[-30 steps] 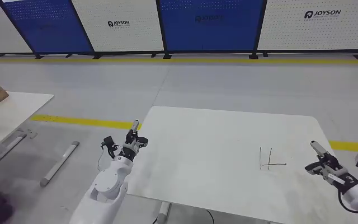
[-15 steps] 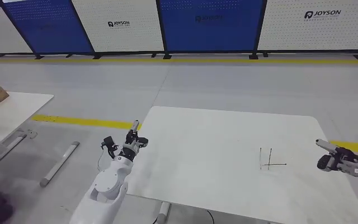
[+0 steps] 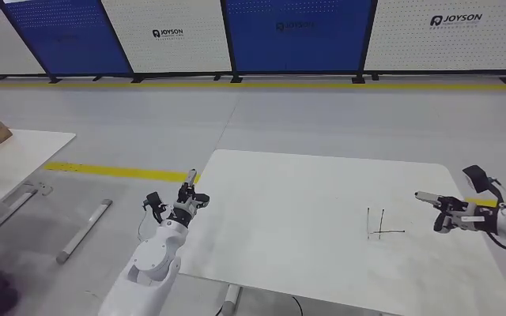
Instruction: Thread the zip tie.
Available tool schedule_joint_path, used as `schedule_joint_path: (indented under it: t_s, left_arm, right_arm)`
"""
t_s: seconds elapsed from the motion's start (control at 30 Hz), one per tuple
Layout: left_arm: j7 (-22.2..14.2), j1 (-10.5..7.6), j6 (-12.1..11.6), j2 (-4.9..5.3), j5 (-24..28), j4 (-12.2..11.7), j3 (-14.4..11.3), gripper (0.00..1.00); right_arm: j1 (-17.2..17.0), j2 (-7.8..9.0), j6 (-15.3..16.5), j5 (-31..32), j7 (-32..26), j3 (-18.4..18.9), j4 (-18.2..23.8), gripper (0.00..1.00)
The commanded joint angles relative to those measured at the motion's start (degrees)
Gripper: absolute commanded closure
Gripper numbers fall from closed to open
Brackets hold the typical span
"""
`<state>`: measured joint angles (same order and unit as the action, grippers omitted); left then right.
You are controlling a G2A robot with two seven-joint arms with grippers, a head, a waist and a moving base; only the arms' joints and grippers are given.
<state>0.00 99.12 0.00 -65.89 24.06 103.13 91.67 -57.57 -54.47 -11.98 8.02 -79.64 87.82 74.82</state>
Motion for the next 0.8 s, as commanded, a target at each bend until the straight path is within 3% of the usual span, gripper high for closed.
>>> schedule_joint_path:
  t_s: [0.0, 0.1, 0.23, 0.43, 0.5, 0.6, 0.63, 0.77]
  left_arm:
    - [0.0, 0.00, 0.0, 0.00, 0.0, 0.0, 0.0, 0.00]
    - [0.0, 0.00, 0.0, 0.00, 0.0, 0.0, 0.0, 0.00]
    - [0.0, 0.00, 0.0, 0.00, 0.0, 0.0, 0.0, 0.00]
    - [0.0, 0.00, 0.0, 0.00, 0.0, 0.0, 0.0, 0.00]
    - [0.0, 0.00, 0.0, 0.00, 0.0, 0.0, 0.0, 0.00]
    - [0.0, 0.00, 0.0, 0.00, 0.0, 0.0, 0.0, 0.00]
    - [0.0, 0.00, 0.0, 0.00, 0.0, 0.0, 0.0, 0.00]
    - [0.0, 0.00, 0.0, 0.00, 0.0, 0.0, 0.0, 0.00]
  right_arm:
    - [0.0, 0.00, 0.0, 0.0, 0.0, 0.0, 0.0, 0.00]
    - [-0.2, -0.01, 0.4, 0.1, 0.4, -0.1, 0.2, 0.00]
    - [-2.7, -0.02, 6.7, -2.2, 3.3, -0.4, 2.2, 0.00]
    - [-2.6, 0.21, 19.0, -11.0, 0.0, 0.5, -3.2, 0.00]
    - [-2.2, 0.49, 23.6, -13.8, 0.0, -1.4, -5.3, 0.00]
    - [0.7, 1.34, 26.2, -14.9, 0.0, -6.8, -9.5, 0.00]
    - [1.6, 1.50, 25.5, -15.5, 0.0, -7.9, -10.8, 0.00]
    - [1.6, 1.50, 25.5, -15.5, 0.0, -7.9, -10.8, 0.00]
